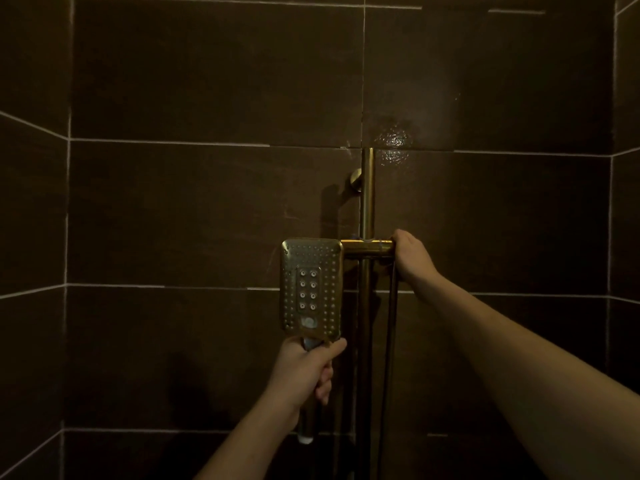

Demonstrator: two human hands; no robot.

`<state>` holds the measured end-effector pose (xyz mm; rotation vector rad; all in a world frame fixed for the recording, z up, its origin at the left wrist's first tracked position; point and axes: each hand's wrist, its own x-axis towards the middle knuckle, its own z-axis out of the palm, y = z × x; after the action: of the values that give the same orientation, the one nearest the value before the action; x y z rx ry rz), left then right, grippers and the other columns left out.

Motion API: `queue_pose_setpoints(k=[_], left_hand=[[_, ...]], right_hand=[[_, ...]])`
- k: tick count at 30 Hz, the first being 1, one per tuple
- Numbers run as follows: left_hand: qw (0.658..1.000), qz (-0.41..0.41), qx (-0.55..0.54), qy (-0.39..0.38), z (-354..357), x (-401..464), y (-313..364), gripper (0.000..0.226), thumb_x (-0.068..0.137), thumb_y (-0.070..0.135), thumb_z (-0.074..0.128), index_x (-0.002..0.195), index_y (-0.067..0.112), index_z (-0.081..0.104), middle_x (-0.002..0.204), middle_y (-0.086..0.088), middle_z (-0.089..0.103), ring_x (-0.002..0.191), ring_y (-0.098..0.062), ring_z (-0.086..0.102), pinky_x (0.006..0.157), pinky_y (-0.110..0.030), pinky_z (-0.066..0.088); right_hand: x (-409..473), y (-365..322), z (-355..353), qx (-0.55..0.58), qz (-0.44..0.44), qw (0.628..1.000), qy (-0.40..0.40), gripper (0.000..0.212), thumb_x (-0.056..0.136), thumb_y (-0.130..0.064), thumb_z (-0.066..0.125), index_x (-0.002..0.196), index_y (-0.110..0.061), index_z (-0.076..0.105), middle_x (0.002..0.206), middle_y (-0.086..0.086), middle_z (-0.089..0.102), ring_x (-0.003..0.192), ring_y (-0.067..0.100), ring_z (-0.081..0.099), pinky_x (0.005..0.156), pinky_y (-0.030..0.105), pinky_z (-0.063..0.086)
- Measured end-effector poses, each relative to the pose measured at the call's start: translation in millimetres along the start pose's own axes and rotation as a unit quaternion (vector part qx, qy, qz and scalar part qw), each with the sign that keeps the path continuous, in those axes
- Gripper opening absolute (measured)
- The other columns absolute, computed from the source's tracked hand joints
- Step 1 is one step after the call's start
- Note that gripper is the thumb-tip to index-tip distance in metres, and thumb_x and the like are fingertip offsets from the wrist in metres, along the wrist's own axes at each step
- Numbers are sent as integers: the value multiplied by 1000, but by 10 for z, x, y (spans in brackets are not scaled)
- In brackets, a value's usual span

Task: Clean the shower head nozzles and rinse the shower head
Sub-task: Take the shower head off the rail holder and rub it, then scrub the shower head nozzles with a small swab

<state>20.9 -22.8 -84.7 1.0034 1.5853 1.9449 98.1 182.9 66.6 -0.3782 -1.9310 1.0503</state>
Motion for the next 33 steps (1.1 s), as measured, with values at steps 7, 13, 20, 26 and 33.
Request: queue_pose_setpoints(k=[7, 13, 20, 26, 33], left_hand=[[1000, -20, -19, 6, -17, -171, 11, 27, 84, 28, 80, 68, 16, 62, 49, -2, 48, 38, -15, 43, 41, -28, 40], [999, -33, -5, -15, 154, -299, 29, 28, 88, 23, 76, 68, 14, 59, 48, -2, 47, 39, -16, 42, 43, -27, 39], [997, -50, -12, -65, 630, -391, -277, 38, 89, 20, 76, 58, 14, 55, 45, -4, 43, 34, -17, 38, 41, -26, 37], [987, -85, -13, -135, 1138, -528, -719, 28, 87, 22, 78, 65, 12, 62, 45, -4, 45, 34, -17, 39, 40, -26, 39], [961, -159, -34, -223, 1800, -941, -1275, 28, 86, 24, 79, 90, 0, 64, 44, -3, 40, 32, -16, 35, 38, -25, 35]], right_hand=[[-33, -27, -34, -3, 13, 1000, -12, 32, 105, -34, 29, 91, -17, 52, 94, 8, 59, 76, 17, 61, 62, 28, 48], [-272, 89, -16, 57, 13, 998, -7, 40, 102, -42, 39, 135, -21, 45, 114, 2, 62, 100, 18, 65, 82, 37, 54], [-1038, 625, -341, -9, 53, 998, -21, 32, 97, -28, 56, 128, -21, 53, 110, -2, 65, 96, 14, 66, 77, 32, 57], [-2019, 1137, -738, -24, 110, 994, 9, 17, 96, -28, 56, 112, -31, 58, 105, -6, 67, 88, 6, 68, 77, 29, 58], [-3430, 1550, -1353, -61, 210, 974, 62, 15, 92, -34, 59, 98, -48, 62, 97, -20, 67, 88, 1, 67, 73, 26, 58]])
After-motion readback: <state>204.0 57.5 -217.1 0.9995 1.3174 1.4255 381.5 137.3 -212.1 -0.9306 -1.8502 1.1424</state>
